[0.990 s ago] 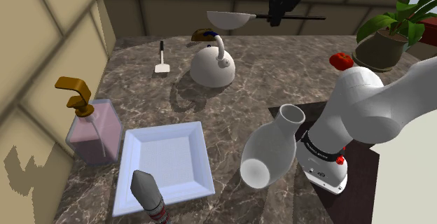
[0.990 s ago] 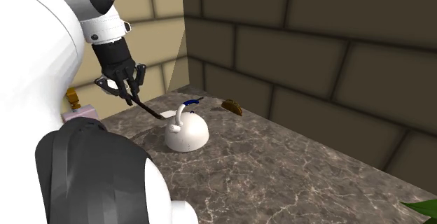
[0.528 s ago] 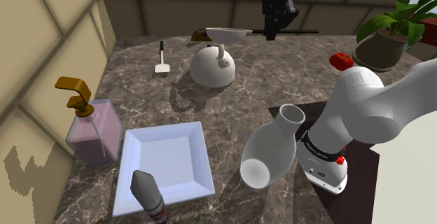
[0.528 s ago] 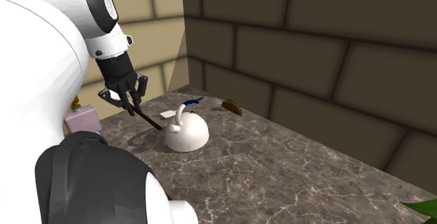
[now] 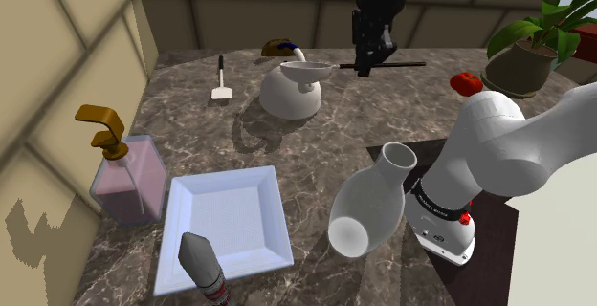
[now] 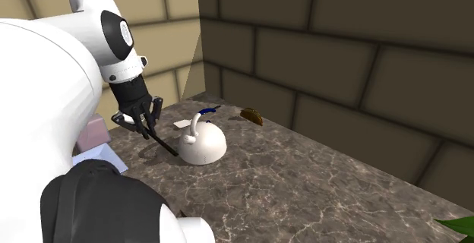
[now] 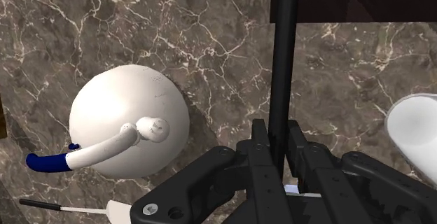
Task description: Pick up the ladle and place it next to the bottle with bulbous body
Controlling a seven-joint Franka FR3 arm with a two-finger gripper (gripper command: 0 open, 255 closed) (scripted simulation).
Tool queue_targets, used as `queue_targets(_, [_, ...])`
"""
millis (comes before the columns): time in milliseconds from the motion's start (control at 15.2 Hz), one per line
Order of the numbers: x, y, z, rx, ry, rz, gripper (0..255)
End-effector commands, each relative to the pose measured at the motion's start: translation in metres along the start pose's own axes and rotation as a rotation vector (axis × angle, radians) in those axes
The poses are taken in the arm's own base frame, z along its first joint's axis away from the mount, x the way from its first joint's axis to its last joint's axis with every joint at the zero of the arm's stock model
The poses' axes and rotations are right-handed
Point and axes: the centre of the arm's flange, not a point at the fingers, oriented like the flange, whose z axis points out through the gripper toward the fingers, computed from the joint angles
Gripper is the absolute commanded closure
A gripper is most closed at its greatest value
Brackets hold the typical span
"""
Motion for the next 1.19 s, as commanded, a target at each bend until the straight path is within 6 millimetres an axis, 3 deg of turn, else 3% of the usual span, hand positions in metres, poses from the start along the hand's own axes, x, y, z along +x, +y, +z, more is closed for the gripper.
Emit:
queue_targets(0, [0.002, 0.0, 0.01, 0.0, 0.0, 0.0, 255])
queue_targets(1122, [0.012, -0.008, 0.099, 0.0, 0.0, 0.0, 255])
